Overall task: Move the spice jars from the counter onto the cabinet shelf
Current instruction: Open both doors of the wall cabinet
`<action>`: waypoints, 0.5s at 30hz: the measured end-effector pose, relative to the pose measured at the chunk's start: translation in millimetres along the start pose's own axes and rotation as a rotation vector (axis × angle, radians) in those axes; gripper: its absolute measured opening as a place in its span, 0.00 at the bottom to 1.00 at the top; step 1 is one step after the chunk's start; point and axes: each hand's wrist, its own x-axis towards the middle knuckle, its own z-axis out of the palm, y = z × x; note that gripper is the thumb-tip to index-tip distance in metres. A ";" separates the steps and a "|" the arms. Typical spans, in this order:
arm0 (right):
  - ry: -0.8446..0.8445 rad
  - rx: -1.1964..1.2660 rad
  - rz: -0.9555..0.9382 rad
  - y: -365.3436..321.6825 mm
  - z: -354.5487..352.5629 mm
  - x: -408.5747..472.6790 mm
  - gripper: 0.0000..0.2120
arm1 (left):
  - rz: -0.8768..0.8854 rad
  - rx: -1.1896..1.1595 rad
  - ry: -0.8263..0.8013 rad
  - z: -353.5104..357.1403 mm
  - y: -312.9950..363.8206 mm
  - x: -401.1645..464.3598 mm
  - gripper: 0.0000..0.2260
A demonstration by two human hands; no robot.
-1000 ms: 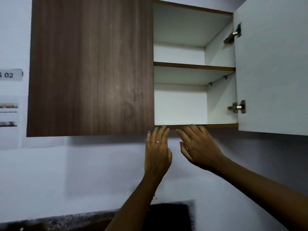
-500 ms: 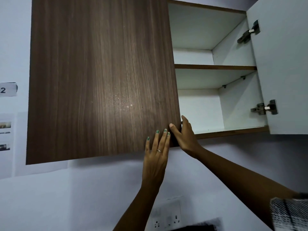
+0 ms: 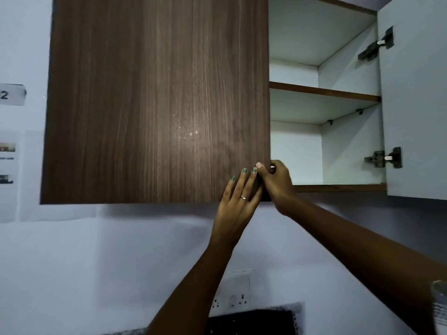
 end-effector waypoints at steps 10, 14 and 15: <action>-0.051 -0.002 -0.051 -60.7 -53.4 -56.2 0.12 | -0.133 -0.070 -0.081 -102.3 26.8 21.0 0.24; -0.059 0.029 -0.037 -82.4 -64.3 -78.5 0.11 | -0.252 -0.110 -0.190 -143.3 39.7 29.7 0.28; -0.057 0.037 -0.032 -88.4 -67.1 -84.9 0.11 | -0.271 -0.118 -0.205 -154.7 42.7 32.9 0.26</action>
